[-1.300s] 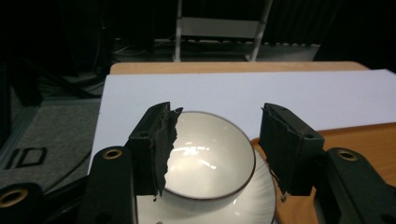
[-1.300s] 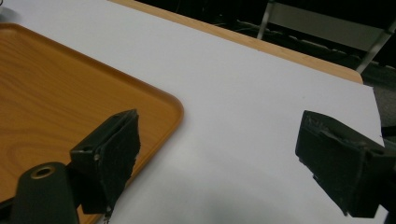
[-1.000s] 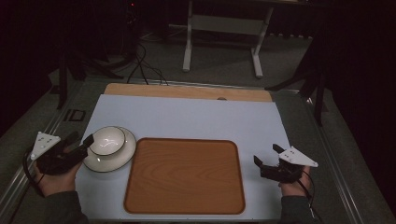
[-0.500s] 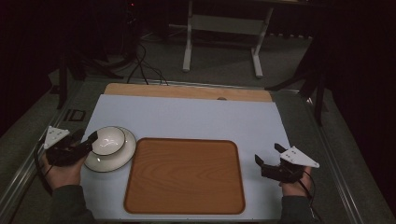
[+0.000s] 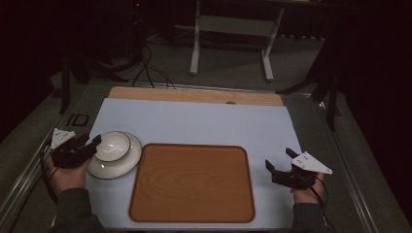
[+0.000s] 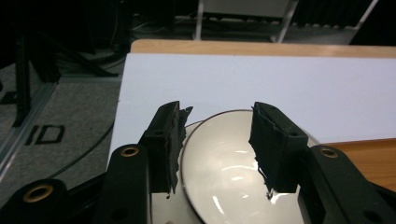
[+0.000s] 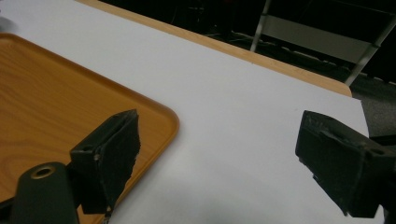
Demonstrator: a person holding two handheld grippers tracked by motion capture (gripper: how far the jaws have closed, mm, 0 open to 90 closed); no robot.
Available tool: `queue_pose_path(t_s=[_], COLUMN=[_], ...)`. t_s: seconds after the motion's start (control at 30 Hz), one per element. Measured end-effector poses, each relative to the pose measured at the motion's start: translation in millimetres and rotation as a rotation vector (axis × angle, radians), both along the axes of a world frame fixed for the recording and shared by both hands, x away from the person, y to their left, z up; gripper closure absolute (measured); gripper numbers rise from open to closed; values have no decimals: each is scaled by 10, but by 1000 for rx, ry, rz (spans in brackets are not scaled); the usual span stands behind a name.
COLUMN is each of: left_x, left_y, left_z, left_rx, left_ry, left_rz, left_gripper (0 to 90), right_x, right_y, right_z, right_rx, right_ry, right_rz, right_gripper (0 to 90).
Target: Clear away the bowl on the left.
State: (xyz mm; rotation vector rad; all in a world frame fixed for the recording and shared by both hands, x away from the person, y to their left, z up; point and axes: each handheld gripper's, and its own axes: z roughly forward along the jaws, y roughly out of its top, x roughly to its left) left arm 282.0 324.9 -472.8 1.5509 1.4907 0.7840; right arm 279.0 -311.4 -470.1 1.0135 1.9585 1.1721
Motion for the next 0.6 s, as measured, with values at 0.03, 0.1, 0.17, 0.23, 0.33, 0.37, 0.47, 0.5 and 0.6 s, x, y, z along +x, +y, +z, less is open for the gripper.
queue_pose_path(t_s=[0.03, 0.1, 0.17, 0.23, 0.33, 0.37, 0.47, 0.5, 0.6], left_x=[14, 37, 58, 76, 99, 111, 137, 150, 174], left_y=[7, 8, 0, -6, 13, 26, 45, 50, 54], left_z=[-11, -24, -39, -52, -67, -75, -100, -120, -167], left_rx=[2, 0, 2, 13, 6, -1, -14, -19, -36], left_ry=[7, 19, 34, 50, 63, 69, 85, 94, 140], left_rz=[1, 7, 9, 14, 32, 39, 48, 49, 69], left_gripper=[541, 540, 540, 522, 498, 498, 505, 505, 489], right_x=[1, 1, 1, 2, 2, 0, -1, -1, -2], right_y=[0, 0, -2, -1, 6, 8, 11, 10, 0], right_z=[1, -1, -1, 2, 2, 3, 4, 2, 7], right_rx=[1, 0, 0, 1, -1, -3, -4, -6, -3], right_ry=[1, 1, 0, -2, -7, -9, -10, -10, -15], right_rz=[0, 1, 2, 2, 5, 6, 6, 6, 4], right_gripper=[134, 134, 134, 134, 133, 133, 133, 133, 133])
